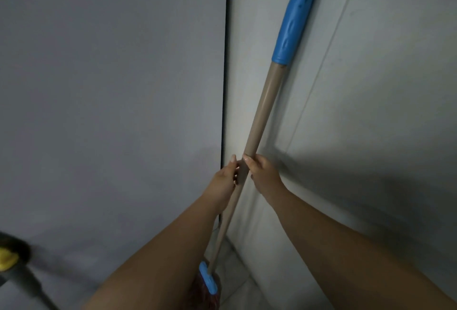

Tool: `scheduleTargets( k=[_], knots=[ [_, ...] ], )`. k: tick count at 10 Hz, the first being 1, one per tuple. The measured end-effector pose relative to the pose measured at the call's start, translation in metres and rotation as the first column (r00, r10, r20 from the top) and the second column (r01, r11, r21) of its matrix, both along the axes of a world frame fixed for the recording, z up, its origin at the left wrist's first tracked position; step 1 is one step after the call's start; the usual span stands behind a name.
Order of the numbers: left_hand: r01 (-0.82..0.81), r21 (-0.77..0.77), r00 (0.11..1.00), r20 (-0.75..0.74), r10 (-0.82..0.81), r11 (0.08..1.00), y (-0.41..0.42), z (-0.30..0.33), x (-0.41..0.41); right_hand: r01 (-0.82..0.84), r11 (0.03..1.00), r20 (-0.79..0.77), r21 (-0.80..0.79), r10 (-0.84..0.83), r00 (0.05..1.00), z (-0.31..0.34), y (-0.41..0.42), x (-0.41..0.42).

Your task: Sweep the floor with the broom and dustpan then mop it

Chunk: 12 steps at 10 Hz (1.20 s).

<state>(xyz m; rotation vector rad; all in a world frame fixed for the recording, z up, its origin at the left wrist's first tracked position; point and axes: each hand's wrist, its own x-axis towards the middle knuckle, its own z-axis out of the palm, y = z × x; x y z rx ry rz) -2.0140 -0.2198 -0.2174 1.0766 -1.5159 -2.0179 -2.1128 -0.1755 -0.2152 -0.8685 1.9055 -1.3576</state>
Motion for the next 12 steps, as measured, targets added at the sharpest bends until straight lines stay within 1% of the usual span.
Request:
scheduleTargets(
  k=[1,2,3,4,5,7,8,9,10,11,12],
  knots=[
    [-0.007,0.048,0.999,-0.039,0.009,0.999,0.002,0.004,0.0,-0.038,0.997,0.003,0.062,0.038,0.999,0.0,-0.003,-0.004],
    [-0.016,0.076,0.999,-0.037,0.019,0.997,0.003,0.006,0.002,-0.031,0.995,-0.012,0.095,0.033,0.999,0.0,-0.004,-0.008],
    [-0.021,0.081,1.0,-0.021,0.022,0.997,0.003,0.006,0.006,-0.029,0.995,-0.042,0.091,0.033,0.999,-0.001,-0.005,-0.006],
    [-0.006,0.052,1.0,0.005,0.006,0.999,0.002,0.008,0.013,0.001,0.995,-0.063,0.096,0.005,0.998,-0.002,-0.005,-0.002],
    [0.02,-0.016,0.998,0.057,-0.019,1.0,-0.001,0.009,0.022,0.034,0.995,-0.103,0.098,-0.023,0.994,-0.005,-0.006,0.003],
    [0.004,-0.063,0.997,0.079,0.001,0.998,-0.009,0.011,0.054,0.154,0.983,-0.092,0.096,-0.146,0.985,-0.01,-0.009,0.022],
    [-0.034,-0.059,0.998,0.049,0.037,0.998,-0.009,0.012,0.074,0.185,0.978,-0.106,0.098,-0.175,0.979,-0.01,-0.007,0.032],
    [-0.033,-0.065,0.999,0.037,0.035,0.997,-0.012,0.007,0.096,0.222,0.97,-0.107,0.103,-0.211,0.972,-0.011,-0.004,0.043],
    [-0.033,-0.045,0.999,0.038,0.035,0.998,-0.007,0.006,0.119,0.25,0.959,-0.074,0.132,-0.242,0.967,-0.009,0.006,0.056],
    [-0.02,-0.031,0.999,0.043,0.021,0.999,0.001,0.001,0.141,0.286,0.949,-0.094,0.132,-0.276,0.957,-0.008,0.021,0.073],
    [-0.055,-0.039,0.998,0.01,0.056,0.998,0.016,0.001,0.163,0.282,0.955,-0.06,0.089,-0.277,0.959,-0.005,0.042,0.097]
  ],
)
